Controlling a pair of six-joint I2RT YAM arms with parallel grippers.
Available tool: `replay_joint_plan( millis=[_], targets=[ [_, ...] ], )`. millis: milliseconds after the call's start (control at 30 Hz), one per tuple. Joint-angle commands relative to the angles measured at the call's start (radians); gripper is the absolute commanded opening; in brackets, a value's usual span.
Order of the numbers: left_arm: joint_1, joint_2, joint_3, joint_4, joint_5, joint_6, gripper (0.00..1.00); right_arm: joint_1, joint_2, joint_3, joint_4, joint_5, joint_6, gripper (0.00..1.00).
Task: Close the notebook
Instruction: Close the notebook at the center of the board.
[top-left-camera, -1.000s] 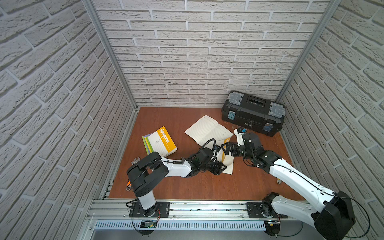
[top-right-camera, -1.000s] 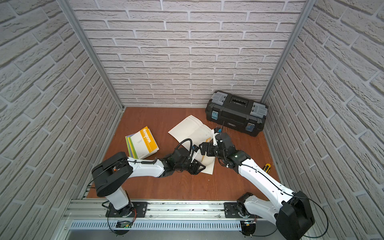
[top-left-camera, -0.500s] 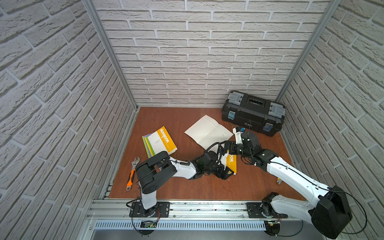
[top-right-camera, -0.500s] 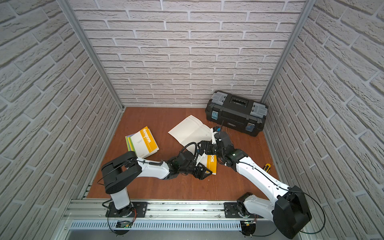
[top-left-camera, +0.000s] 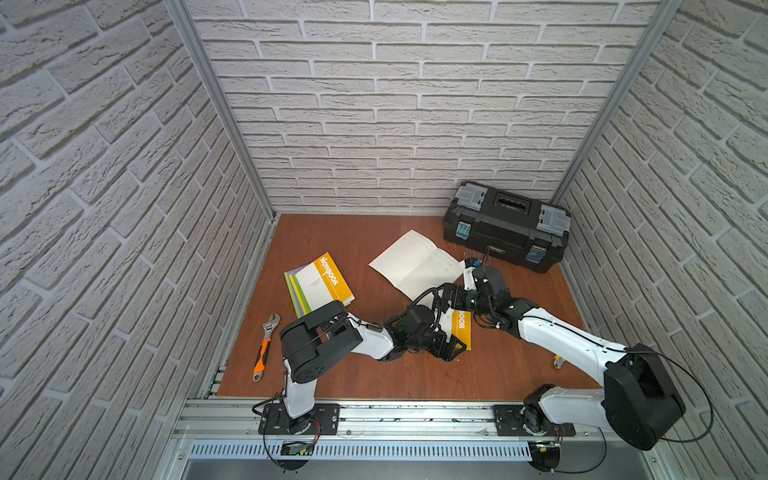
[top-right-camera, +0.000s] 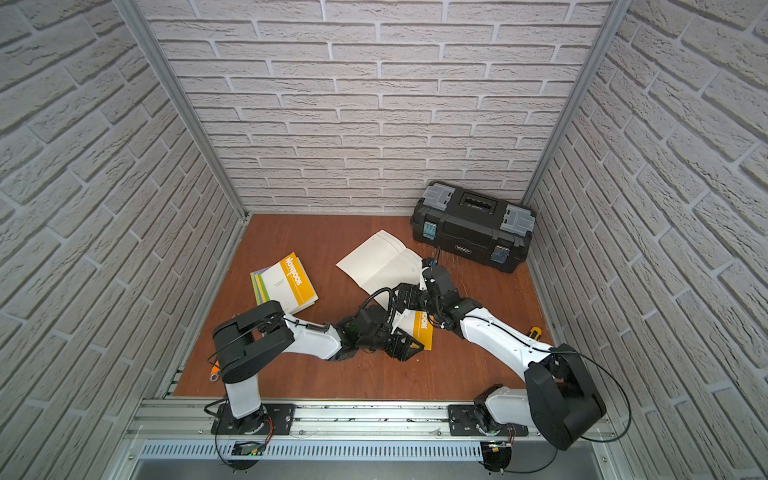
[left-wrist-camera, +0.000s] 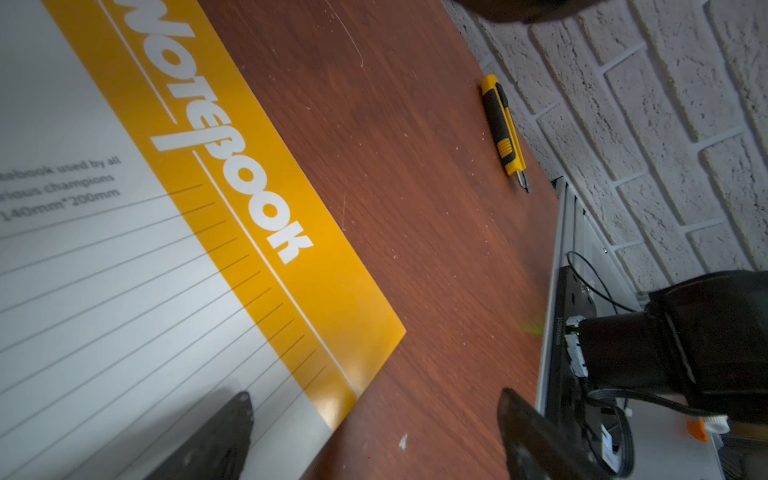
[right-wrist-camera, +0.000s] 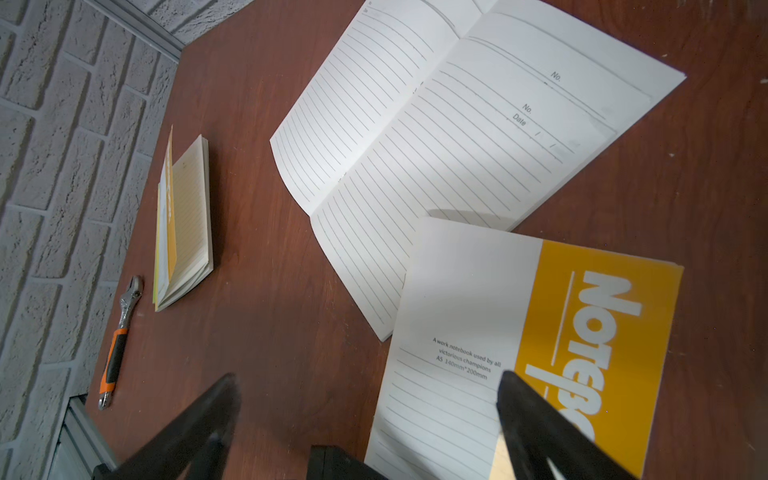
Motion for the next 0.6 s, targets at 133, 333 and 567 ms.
replay_joint_plan(
  millis=[133, 333, 567],
  targets=[
    [-0.004, -0.028, -0.016, 0.044, -0.007, 0.008, 0.9, 0.001, 0.118, -0.048, 0.08, -0.011, 0.008, 0.95],
    [-0.004, -0.064, -0.042, 0.003, -0.101, -0.002, 0.9, -0.015, 0.155, -0.098, 0.13, -0.005, 0.034, 0.95],
    [-0.002, -0.075, -0.048, -0.008, -0.136, -0.007, 0.9, -0.028, 0.209, -0.135, 0.172, -0.025, 0.055, 0.95]
  ],
)
